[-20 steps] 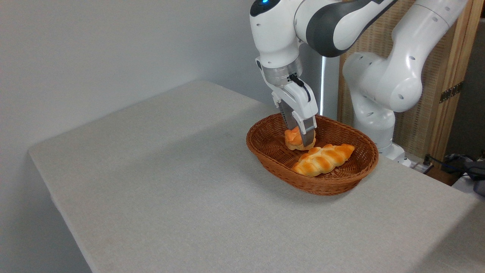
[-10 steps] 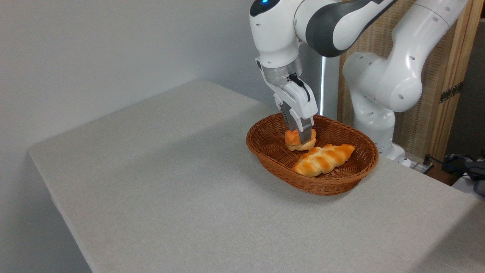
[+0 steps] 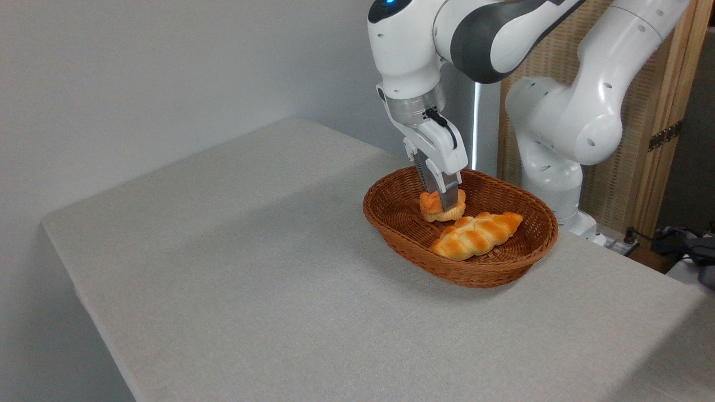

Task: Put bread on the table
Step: 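Lift the bun out of the basket and lower it onto the table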

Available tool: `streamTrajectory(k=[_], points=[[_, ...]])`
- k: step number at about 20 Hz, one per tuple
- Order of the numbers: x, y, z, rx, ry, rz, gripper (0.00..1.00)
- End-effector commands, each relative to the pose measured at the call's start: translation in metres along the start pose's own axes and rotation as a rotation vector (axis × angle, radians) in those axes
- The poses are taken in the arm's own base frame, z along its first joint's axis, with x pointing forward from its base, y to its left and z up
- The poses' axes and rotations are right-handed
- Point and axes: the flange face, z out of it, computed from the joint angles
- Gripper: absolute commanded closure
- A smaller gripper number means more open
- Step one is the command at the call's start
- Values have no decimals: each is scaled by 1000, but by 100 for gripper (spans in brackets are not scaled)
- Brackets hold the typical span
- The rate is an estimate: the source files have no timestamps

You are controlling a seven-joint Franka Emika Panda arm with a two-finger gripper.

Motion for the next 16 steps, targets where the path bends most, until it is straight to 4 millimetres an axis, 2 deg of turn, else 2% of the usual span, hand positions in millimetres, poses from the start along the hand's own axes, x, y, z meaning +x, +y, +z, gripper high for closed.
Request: streamTrajectory(k=[1, 4, 8, 12, 16], points=[[-1, -10, -29, 13, 58, 15, 53], [4, -18, -50, -44, 52, 36, 53], [10, -40, -96, -15, 114, 23, 53], [49, -67, -133, 88, 193, 30, 52], [89, -108, -141, 194, 258, 8, 51]])
